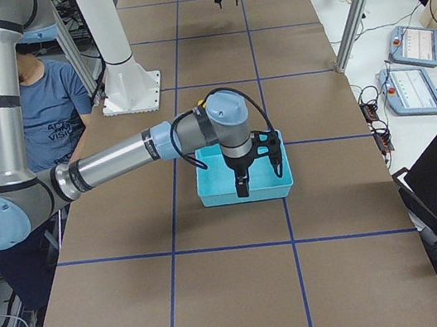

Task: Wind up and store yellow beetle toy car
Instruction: 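Move the right gripper over the rolling car and grasp it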

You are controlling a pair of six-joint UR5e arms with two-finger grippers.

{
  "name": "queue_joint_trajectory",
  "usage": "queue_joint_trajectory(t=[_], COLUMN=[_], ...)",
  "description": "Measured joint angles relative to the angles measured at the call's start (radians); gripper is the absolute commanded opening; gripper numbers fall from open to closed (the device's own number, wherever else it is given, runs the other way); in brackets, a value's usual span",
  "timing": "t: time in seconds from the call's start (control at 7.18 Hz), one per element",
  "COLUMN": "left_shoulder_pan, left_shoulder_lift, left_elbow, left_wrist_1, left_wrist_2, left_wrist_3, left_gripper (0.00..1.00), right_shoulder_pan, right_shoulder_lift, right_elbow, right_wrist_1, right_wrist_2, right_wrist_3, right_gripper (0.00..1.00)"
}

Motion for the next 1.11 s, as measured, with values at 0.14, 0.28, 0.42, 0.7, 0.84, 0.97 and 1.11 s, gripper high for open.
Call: queue_joint_trajectory(t=[0.14, 0.28, 0.42, 0.7, 0.84, 0.97, 1.11], left_shoulder_pan=[-0.050, -0.109, -0.175, -0.330, -0.407, -0.476, -0.537], left_shoulder_lift=[-0.007, -0.013, -0.014, -0.006, 0.001, 0.009, 0.027], left_elbow=[-0.004, -0.009, -0.010, -0.009, -0.007, -0.005, -0.005], left_wrist_1=[0.055, 0.100, 0.142, 0.215, 0.235, 0.270, 0.324], left_wrist_2=[-0.002, -0.019, -0.057, -0.154, -0.186, -0.217, -0.256], left_wrist_3=[-0.051, -0.164, -0.295, -0.538, -0.624, -0.682, -0.716], left_gripper=[1.00, 1.00, 1.00, 1.00, 1.00, 1.00, 1.00], right_shoulder_pan=[-0.066, -0.164, -0.272, -0.509, -0.638, -0.746, -0.836], right_shoulder_lift=[0.066, 0.155, 0.249, 0.404, 0.450, 0.461, 0.444], right_elbow=[0.093, 0.165, 0.204, 0.233, 0.232, 0.227, 0.225], right_wrist_1=[-0.118, -0.210, -0.253, -0.272, -0.255, -0.201, -0.114], right_wrist_2=[-0.034, -0.063, -0.089, -0.192, -0.282, -0.349, -0.391], right_wrist_3=[0.001, 0.000, -0.005, -0.045, -0.112, -0.176, -0.218], right_gripper=[1.00, 1.00, 1.00, 1.00, 1.00, 1.00, 1.00])
